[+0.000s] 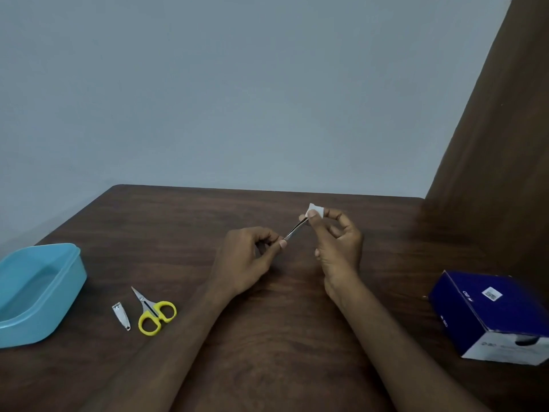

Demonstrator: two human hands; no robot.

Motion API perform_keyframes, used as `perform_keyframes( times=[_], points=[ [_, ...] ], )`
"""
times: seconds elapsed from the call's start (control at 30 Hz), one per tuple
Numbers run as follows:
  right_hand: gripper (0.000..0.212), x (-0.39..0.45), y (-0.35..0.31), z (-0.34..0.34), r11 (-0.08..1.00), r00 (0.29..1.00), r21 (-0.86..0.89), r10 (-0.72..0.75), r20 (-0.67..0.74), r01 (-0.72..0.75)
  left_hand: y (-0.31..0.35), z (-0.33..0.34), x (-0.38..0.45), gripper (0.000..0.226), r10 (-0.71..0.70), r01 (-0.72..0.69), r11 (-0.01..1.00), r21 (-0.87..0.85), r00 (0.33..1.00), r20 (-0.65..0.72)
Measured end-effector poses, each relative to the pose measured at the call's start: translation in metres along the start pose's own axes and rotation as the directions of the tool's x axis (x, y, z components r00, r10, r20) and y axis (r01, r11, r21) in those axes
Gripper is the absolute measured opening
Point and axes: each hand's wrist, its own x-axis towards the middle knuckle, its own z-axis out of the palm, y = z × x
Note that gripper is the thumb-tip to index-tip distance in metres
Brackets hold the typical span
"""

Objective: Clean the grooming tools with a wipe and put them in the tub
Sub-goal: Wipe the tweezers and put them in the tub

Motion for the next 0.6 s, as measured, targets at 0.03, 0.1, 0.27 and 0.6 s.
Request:
perform_keyframes(
  times=[0.03,0.1,0.27,0.6],
  points=[
    [0.013,0.001,-0.002,0.000,1.000,1.000,0.008,-0.013,-0.021,0.013,-0.001,-0.001,0.001,0.015,-0.030,0.030,0.999,-0.020,0.999,0.013],
    [0.009,0.004,-0.005,-0.001,0.998,0.998,0.057,-0.033,-0.062,0.036,0.000,-0.004,0.003,0.016,-0.099,0.101,0.986,-0.132,0.995,0.025],
    [0.014,-0.007,-0.005,0.004,0.999,0.983,0.006,-0.054,0.173,0.054,0.011,-0.011,0.007,0.029,-0.237,0.246,0.855,-0.457,0.968,0.077],
    [0.028,-0.010,-0.001,0.006,0.996,0.963,-0.086,0.052,0.264,-0.030,0.008,-0.015,0.005,0.039,-0.095,0.189,0.865,-0.465,0.971,0.218]
  ],
)
